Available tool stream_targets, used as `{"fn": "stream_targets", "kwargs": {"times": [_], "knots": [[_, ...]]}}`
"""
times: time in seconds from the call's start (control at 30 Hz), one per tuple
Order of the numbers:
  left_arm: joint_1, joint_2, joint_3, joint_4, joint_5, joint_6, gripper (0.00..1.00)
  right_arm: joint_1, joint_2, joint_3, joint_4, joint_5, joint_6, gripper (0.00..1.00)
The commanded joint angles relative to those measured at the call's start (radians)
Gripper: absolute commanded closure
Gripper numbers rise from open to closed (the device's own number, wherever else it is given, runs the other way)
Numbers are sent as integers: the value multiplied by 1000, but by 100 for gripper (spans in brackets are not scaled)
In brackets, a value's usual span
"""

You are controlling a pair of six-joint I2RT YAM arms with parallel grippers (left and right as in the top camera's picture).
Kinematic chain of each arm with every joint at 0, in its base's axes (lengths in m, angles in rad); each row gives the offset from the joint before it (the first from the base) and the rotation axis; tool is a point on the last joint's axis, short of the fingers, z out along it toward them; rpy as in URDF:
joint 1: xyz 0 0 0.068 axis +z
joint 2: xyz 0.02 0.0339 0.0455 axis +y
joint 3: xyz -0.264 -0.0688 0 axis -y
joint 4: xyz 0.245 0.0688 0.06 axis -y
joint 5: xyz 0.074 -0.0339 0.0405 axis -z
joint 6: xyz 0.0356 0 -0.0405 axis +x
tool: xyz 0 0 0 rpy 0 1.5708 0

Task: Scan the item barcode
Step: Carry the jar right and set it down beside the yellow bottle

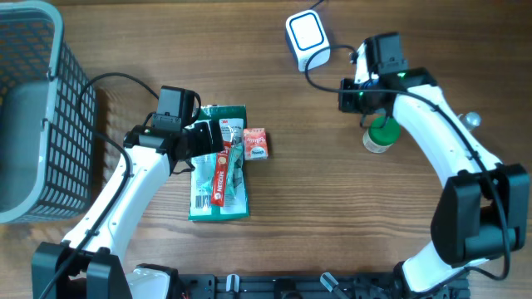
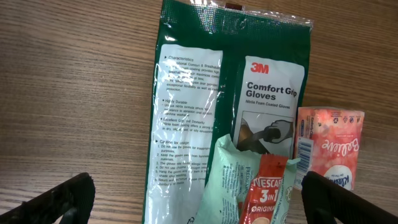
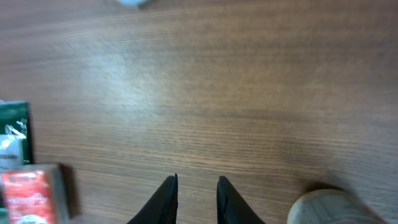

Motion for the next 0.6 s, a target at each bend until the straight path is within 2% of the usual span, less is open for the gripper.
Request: {"fn": "stream_targets", "kwargs": {"times": [0.0, 0.27, 0.57], "knots": [[2, -16, 15, 0, -9, -13, 0, 4, 47, -42, 12, 125, 43, 78], [2, -16, 15, 0, -9, -13, 0, 4, 61, -56, -162, 363, 47, 75], [2, -16, 15, 0, -9, -13, 0, -6, 61, -56, -333, 530, 58, 68]]}}
